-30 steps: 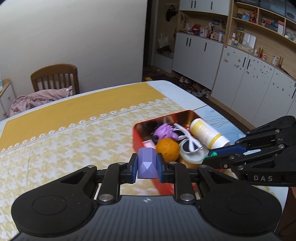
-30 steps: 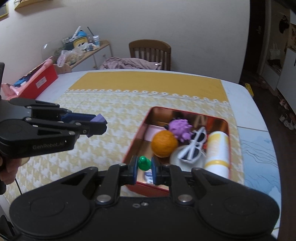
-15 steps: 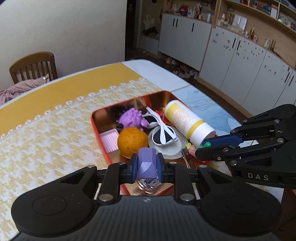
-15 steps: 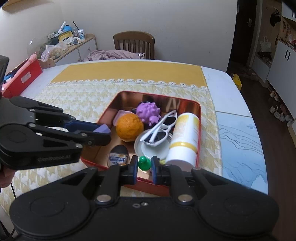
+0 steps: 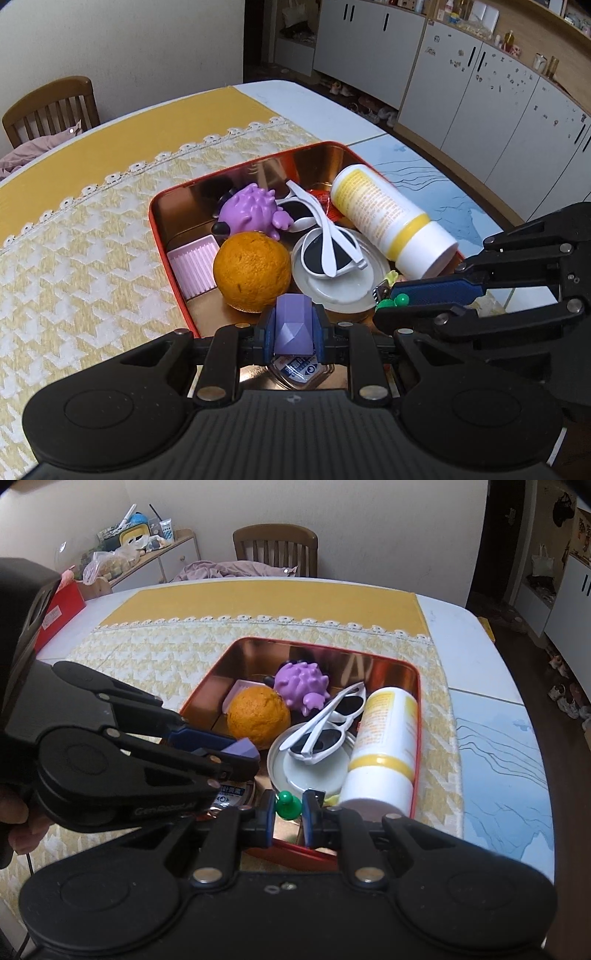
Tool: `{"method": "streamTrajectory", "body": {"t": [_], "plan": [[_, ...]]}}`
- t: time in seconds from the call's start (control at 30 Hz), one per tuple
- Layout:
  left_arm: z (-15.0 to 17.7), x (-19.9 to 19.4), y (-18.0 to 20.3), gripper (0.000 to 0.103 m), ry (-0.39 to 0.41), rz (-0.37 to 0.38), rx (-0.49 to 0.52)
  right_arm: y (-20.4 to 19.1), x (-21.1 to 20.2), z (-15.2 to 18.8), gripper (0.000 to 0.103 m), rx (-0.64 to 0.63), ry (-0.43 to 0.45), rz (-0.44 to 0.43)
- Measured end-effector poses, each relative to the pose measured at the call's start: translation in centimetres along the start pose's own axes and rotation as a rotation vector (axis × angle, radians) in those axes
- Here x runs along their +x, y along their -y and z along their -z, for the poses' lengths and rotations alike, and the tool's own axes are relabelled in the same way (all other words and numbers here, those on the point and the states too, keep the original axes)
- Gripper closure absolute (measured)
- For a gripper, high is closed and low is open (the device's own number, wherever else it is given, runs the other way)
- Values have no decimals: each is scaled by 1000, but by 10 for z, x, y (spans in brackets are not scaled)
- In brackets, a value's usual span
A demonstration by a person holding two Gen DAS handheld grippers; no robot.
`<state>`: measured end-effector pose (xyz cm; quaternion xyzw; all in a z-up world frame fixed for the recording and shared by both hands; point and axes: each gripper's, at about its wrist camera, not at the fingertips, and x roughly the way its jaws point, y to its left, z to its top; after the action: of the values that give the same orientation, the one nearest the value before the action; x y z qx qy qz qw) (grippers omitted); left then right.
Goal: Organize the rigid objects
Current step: 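Lower the eraser and pushpin into the tin box and open both tools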
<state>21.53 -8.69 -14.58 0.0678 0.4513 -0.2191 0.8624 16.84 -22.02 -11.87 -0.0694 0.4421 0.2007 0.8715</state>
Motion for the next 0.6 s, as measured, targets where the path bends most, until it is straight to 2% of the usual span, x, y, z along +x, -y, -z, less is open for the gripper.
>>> {"method": "streamTrajectory", "body": {"t": [0.2,0.47,0.6], "plan": [[-3,7,-2,82,-19,7,-2,-1,7,0,89,4,-13,3],[-3,9,-5,82,-37,17,-11,0,6,0,81,25,-15,4],[-3,5,-5,82,-36,28,-5,1,2,0,81,46,-6,-5]]}}
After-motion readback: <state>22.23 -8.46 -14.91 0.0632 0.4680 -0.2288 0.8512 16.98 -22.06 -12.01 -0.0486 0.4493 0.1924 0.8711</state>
